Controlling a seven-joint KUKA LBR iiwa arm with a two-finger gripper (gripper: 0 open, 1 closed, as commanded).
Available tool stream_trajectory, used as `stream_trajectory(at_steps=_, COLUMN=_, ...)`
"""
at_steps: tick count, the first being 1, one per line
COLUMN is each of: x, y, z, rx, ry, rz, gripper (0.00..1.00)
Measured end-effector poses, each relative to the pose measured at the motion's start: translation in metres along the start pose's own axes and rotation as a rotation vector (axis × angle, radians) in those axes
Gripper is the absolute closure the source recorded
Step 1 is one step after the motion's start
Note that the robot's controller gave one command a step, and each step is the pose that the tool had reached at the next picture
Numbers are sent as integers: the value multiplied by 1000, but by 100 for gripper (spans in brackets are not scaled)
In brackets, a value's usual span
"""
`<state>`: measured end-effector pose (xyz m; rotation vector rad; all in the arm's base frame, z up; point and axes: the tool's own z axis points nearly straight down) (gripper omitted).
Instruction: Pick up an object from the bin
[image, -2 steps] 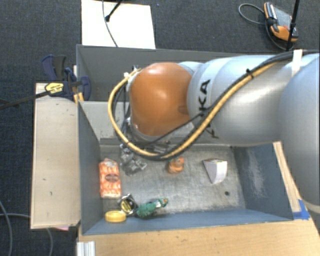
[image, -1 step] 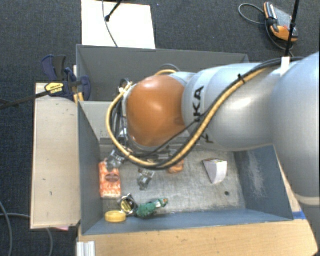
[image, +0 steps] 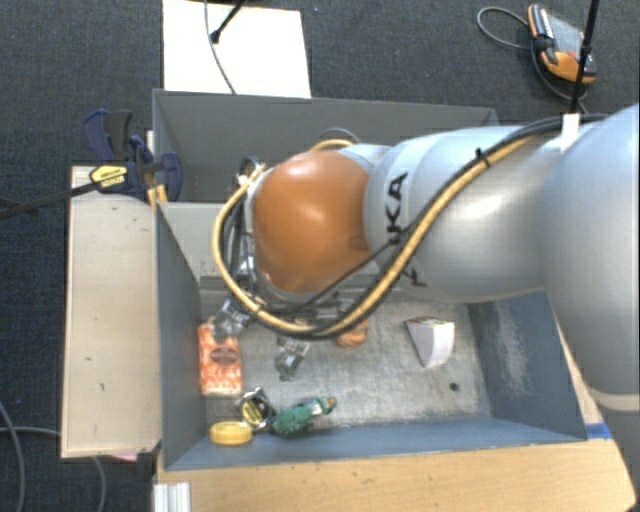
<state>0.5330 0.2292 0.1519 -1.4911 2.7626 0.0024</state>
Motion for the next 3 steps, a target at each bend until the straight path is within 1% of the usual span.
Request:
stream_trajectory(at_steps=1, x=-12, y=23, z=76, rx=8, ry=-15, rz=-475, gripper=100)
stream_trajectory(at_steps=2, x=-12, y=23, z=76, rx=7, ry=-15, rz=-474, gripper=100)
stream_trajectory(at_steps=3, x=-6, y=24, z=-56, rx=-2, ry=2, rz=-441, gripper=100)
